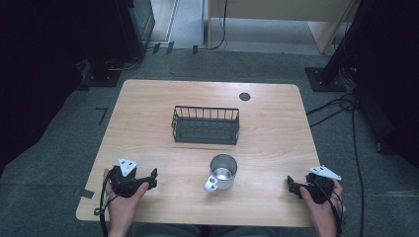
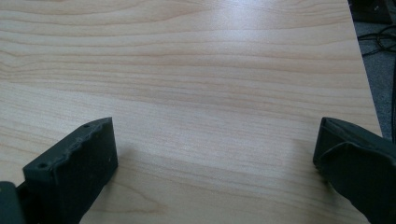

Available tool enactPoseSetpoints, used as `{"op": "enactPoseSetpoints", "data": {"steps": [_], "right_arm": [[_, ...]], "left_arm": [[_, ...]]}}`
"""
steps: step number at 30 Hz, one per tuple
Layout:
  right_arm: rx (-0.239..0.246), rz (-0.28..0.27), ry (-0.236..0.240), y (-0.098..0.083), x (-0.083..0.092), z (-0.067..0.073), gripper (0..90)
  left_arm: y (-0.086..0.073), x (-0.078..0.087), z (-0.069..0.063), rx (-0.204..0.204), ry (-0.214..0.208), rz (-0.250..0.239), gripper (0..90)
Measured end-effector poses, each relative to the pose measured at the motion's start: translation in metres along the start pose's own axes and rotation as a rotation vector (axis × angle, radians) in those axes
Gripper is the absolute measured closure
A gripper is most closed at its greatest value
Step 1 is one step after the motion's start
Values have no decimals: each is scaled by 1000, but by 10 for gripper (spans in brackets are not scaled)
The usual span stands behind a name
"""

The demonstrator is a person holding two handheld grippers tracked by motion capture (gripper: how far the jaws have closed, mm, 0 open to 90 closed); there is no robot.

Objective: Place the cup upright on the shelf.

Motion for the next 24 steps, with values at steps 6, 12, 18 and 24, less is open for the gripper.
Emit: {"op": "enactPoseSetpoints", "data": {"steps": [6,12,18,24], "right_arm": [[0,0,0,0,0,0,0],[0,0,0,0,0,0,0],[0,0,0,0,0,0,0],[0,0,0,0,0,0,0]], "left_arm": [[4,3,-13,-22,-20,-14,23],[9,7,-23,-35,-41,-21,23],[11,10,-37,-59,-73,-30,23],[13,13,-48,-73,-94,-39,23]]}}
Point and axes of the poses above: each handheld gripper's, and its own axes: x roughly backward along the jaws, y roughly out of its top, z roughly to its left, the point moved 5 cm from there along -x, roughly forward along the jaws, and after that the axes turned 6 degrees about z, right-handed, at the moved point
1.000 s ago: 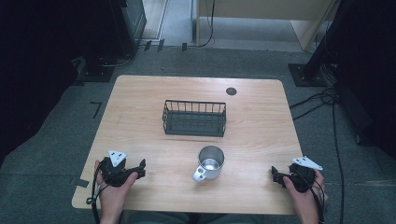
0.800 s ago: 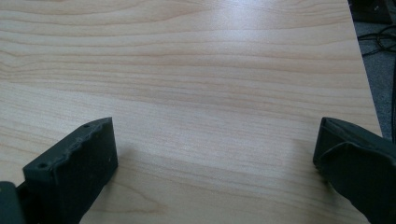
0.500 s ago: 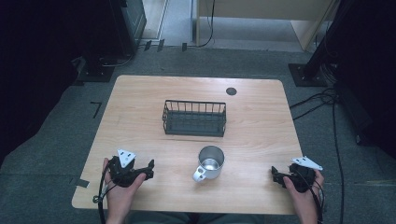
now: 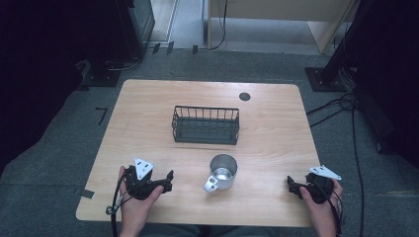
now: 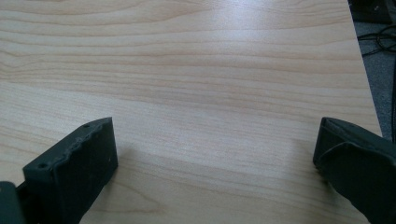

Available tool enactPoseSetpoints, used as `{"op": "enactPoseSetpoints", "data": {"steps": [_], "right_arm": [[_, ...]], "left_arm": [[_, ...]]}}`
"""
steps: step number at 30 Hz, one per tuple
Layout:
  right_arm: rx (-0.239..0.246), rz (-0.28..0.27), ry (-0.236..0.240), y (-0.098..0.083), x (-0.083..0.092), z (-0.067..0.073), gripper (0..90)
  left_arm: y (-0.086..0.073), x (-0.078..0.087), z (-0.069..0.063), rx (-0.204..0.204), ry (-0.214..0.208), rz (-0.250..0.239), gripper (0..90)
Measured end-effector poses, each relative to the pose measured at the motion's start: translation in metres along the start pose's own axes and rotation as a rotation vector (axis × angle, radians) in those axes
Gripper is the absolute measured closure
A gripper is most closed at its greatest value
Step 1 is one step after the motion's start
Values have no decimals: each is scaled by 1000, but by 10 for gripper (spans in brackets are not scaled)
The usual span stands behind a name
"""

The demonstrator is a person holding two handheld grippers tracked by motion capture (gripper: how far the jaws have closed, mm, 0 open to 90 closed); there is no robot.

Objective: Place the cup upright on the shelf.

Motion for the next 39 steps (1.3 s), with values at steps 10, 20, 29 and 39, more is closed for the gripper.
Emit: {"op": "enactPoseSetpoints", "data": {"steps": [10,20,29,39], "right_arm": [[0,0,0,0,0,0,0],[0,0,0,0,0,0,0],[0,0,0,0,0,0,0],[0,0,0,0,0,0,0]], "left_arm": [[5,4,-20,-38,-41,-13,23],[11,9,-46,-78,-100,-32,23],[11,13,-76,-108,-180,-51,24],[5,8,-102,-137,-246,-34,36]]}}
Point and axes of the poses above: each handheld gripper's, and its own axes: x roughly backward along the jaws, y roughly out of its top, z roughly to its left, the point moved 5 cm from there along -x, roughly forward along the jaws, and after that the axes turned 6 degrees about z, right-handed, at the moved point
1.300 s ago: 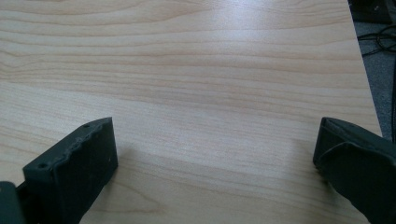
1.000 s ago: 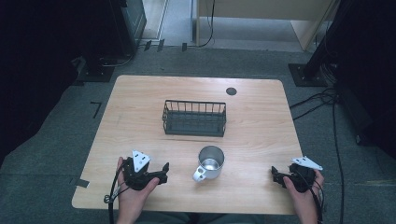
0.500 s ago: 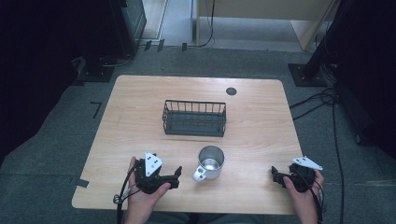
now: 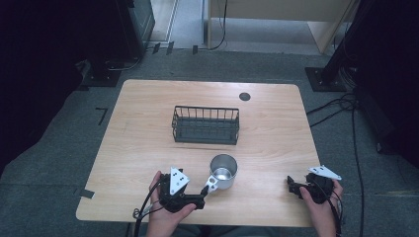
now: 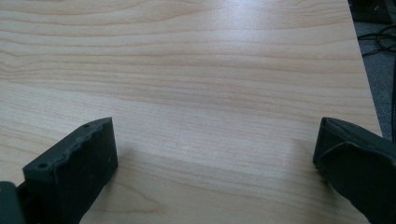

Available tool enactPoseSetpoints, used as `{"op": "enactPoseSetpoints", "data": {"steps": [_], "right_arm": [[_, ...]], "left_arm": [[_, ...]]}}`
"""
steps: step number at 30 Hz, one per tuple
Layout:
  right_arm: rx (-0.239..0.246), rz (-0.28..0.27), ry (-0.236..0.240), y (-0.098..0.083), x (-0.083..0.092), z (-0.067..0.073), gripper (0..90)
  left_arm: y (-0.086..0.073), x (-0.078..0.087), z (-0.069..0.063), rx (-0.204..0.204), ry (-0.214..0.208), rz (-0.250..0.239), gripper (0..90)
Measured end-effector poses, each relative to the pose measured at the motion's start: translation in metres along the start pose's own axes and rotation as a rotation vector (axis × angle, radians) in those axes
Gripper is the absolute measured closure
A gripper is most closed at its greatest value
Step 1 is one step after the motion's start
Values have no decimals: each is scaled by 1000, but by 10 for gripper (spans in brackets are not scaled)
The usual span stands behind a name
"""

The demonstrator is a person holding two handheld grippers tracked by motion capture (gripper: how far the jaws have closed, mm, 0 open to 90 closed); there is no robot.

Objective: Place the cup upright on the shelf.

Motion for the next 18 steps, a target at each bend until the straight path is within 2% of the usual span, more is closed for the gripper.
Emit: {"op": "enactPoseSetpoints", "data": {"steps": [6,7,8,9,10,11,12,13,14,15,18], "right_arm": [[0,0,0,0,0,0,0],[0,0,0,0,0,0,0],[0,0,0,0,0,0,0],[0,0,0,0,0,0,0],[0,0,0,0,0,0,0],[0,0,0,0,0,0,0],[0,0,0,0,0,0,0],[0,0,0,0,0,0,0],[0,0,0,0,0,0,0],[0,0,0,0,0,0,0],[0,0,0,0,0,0,0]], "left_arm": [[-3,-9,-10,-19,-7,17,81],[-4,-12,-14,-32,-3,21,153],[-4,-12,-14,-32,-3,21,157],[-5,-16,-18,-58,-1,34,183],[-5,-16,-18,-58,-1,34,228],[-6,-17,-20,-68,2,38,228],[-7,-19,-21,-76,2,45,270],[-8,-21,-22,-84,2,52,362],[-8,-22,-21,-86,4,52,362],[-9,-22,-21,-86,3,54,404],[-9,-22,-18,-89,-28,48,569]]}}
Point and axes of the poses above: each handheld gripper's, and its own axes: x roughly backward along the jaws, y roughly out of its top, z roughly to its left, the point moved 5 cm from there along -x, roughly forward along the jaws, and after that the axes turned 6 degrees about z, right-handed, at the moved point
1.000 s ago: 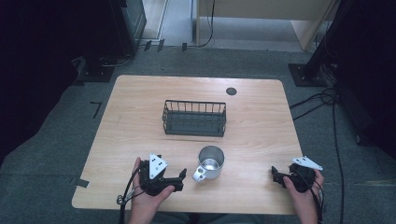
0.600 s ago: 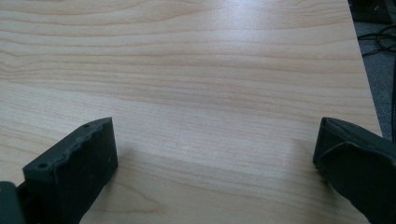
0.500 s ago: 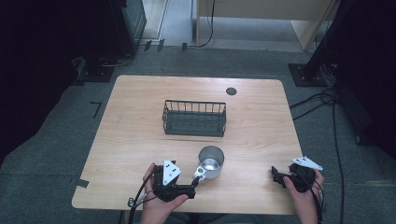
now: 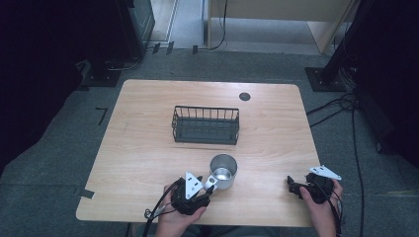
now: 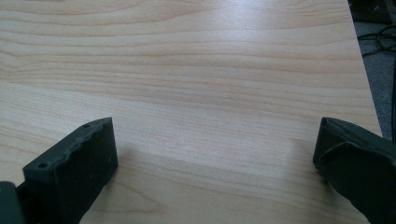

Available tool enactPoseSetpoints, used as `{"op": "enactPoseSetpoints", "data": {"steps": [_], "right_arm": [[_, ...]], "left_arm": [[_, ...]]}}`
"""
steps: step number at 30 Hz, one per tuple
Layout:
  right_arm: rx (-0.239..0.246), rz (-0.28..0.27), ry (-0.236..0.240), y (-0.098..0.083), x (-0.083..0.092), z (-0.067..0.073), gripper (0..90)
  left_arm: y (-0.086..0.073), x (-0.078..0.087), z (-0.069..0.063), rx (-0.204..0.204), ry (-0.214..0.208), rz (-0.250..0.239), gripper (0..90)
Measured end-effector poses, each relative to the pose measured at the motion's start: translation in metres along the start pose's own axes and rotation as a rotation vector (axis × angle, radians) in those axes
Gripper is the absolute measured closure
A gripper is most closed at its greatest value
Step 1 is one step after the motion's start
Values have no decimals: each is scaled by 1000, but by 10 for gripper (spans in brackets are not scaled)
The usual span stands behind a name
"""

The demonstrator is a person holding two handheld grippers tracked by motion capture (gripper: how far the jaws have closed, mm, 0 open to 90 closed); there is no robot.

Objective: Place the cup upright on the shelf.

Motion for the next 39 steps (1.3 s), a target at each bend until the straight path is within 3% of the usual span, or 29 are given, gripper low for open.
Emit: {"op": "enactPoseSetpoints", "data": {"steps": [2,4,12,14,21,23,26,35,38,39], "right_arm": [[0,0,0,0,0,0,0],[0,0,0,0,0,0,0],[0,0,0,0,0,0,0],[0,0,0,0,0,0,0],[0,0,0,0,0,0,0],[0,0,0,0,0,0,0],[0,0,0,0,0,0,0],[1,0,0,0,0,0,0],[0,0,0,0,0,0,0],[0,0,0,0,0,0,0]], "left_arm": [[0,0,1,-3,-7,-3,618],[1,-1,2,-4,-44,-3,690],[4,-7,4,-20,-42,7,701],[5,-7,7,-44,-34,-6,711],[7,-4,16,-39,-56,-40,727],[7,-2,20,-69,-49,-36,728],[6,-1,23,-75,-47,-34,727],[0,2,42,-43,0,-17,685],[-2,4,52,-14,19,-16,665],[-3,6,58,-2,42,-19,640]]}}
Point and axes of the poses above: each handheld gripper's, and its own axes: x roughly backward along the jaws, y roughly out of its top, z roughly to its left, the point moved 5 cm from there along -x, roughly forward along the jaws, and after that the axes turned 6 degrees about z, right-handed, at the moved point
